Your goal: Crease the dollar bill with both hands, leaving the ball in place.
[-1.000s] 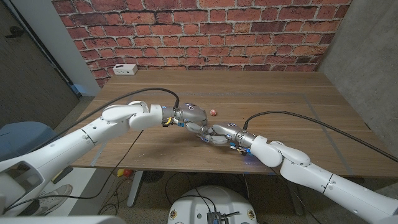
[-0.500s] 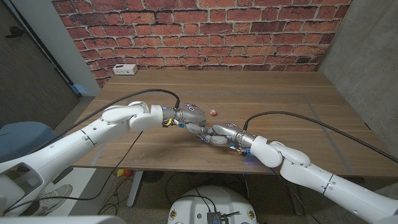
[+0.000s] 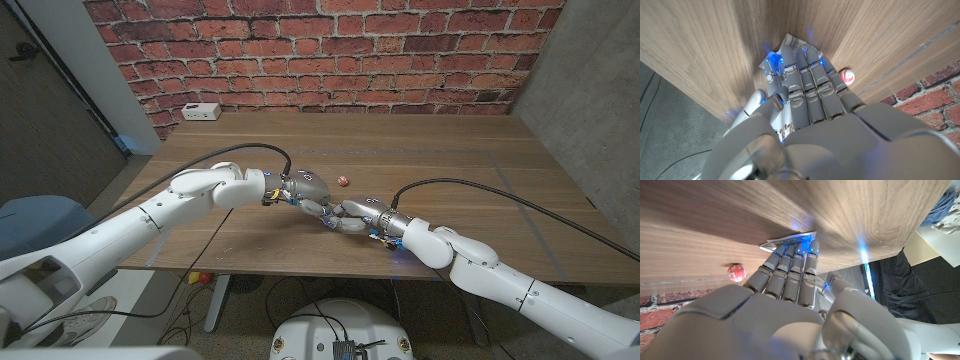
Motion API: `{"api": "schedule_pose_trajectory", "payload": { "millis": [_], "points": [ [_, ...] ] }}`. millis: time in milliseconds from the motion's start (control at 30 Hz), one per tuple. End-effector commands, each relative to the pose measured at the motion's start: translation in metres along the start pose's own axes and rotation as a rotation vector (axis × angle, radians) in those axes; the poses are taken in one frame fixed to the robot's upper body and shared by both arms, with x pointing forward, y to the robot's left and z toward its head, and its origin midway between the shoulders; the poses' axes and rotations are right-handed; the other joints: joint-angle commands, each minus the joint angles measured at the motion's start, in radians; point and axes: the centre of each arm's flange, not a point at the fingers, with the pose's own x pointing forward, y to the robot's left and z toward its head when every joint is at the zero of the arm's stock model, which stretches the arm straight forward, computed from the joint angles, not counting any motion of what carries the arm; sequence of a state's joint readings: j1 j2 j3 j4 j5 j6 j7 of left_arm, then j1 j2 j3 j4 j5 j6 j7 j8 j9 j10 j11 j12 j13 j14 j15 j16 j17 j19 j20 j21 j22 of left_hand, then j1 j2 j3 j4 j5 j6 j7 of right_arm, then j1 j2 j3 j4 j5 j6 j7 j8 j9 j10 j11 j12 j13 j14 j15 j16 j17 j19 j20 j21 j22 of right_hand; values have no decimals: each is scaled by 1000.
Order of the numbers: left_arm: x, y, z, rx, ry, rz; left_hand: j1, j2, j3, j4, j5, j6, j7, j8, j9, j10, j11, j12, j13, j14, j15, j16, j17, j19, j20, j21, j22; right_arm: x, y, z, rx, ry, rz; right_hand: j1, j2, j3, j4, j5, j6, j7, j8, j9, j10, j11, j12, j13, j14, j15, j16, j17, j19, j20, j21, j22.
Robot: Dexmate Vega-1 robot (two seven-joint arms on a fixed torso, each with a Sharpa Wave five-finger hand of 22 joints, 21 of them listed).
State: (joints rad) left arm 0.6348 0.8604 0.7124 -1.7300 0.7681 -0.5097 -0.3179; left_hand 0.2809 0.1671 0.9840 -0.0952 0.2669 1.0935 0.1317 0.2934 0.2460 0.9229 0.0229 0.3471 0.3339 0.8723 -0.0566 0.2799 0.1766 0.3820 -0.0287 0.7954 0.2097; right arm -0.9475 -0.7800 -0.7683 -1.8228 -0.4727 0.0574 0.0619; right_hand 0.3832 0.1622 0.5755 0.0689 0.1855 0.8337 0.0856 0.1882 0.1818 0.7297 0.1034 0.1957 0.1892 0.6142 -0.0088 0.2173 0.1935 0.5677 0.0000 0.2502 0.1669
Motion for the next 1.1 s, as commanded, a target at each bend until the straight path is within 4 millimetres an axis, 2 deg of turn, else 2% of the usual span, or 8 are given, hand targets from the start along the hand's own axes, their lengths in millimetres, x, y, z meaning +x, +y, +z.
{"api": "schedule_pose_trajectory", "payload": {
  "millis": [33,467,700,800,867,900,967,1100],
  "points": [
    [9,-10,-4,-29,-1,-64,7,-4,10,-3,7,-1,-4,-4,-1,-3,-1,-5,-1,-2,-3,-5,0,-2,-7,7,2,0,0,-3,8,3,0,-8,-1,4,-6,7,-4,-2,-2,1,-5,3,0,4,3,1,0,2,10,2,6,20],
    [15,-16,1,-20,20,-120,-4,-9,6,5,7,5,-5,-11,-8,6,0,-11,-6,15,5,-7,2,14,-8,19,-1,-4,0,-5,10,3,-3,-9,-2,5,-11,7,-5,-3,-2,1,-7,2,0,4,2,2,-2,2,10,2,5,20],
    [5,-3,5,-28,14,-33,-10,-11,10,6,8,-15,-7,-26,-13,-14,0,-23,-6,0,3,-23,-1,15,-6,23,-4,-6,-1,-3,4,-2,-11,-10,-1,5,-13,7,-4,-1,0,1,-7,2,0,4,1,3,-3,3,10,2,5,20],
    [-5,7,4,-56,15,69,-12,-9,12,3,9,-42,-14,-46,-19,-46,3,-40,-3,-42,-1,-46,1,-28,14,12,-8,-7,-2,-1,-2,-6,-16,-11,0,4,-13,7,-3,-2,0,1,-6,5,0,4,0,3,-3,4,10,3,5,20],
    [-13,13,1,-80,18,144,-11,-1,-2,2,3,-63,-15,-59,-21,-72,0,-53,1,-71,2,-52,13,-88,48,-8,-12,-7,-3,0,-5,-8,-18,-11,1,4,-14,7,-1,-4,1,1,-5,7,1,4,0,2,-3,5,11,6,5,20],
    [-17,16,0,-91,19,181,-10,0,-9,0,0,-75,-16,-65,-22,-77,-1,-55,3,-81,8,-52,17,-94,53,-9,-13,-7,-3,1,-7,-9,-18,-10,1,4,-15,7,-1,-4,1,1,-5,7,1,4,0,2,-2,5,11,7,5,20],
    [-24,20,-3,-116,23,253,-2,6,-22,-6,-5,-121,-31,-85,-23,-118,-11,-74,6,-124,8,-61,23,-127,79,-20,-16,-7,-3,3,-7,-13,-16,-9,2,4,-17,7,-1,-5,1,1,-4,5,1,4,0,2,-2,5,12,8,5,20],
    [-39,25,-8,-196,28,418,10,7,-54,-15,-20,-221,-65,-113,-26,-193,-17,-110,7,-210,18,-72,34,-174,107,-34,-18,-7,-4,6,-4,-20,-17,-8,6,5,-19,7,0,-13,1,1,-4,7,1,4,-1,1,-1,8,12,10,4,20]
  ]
}}
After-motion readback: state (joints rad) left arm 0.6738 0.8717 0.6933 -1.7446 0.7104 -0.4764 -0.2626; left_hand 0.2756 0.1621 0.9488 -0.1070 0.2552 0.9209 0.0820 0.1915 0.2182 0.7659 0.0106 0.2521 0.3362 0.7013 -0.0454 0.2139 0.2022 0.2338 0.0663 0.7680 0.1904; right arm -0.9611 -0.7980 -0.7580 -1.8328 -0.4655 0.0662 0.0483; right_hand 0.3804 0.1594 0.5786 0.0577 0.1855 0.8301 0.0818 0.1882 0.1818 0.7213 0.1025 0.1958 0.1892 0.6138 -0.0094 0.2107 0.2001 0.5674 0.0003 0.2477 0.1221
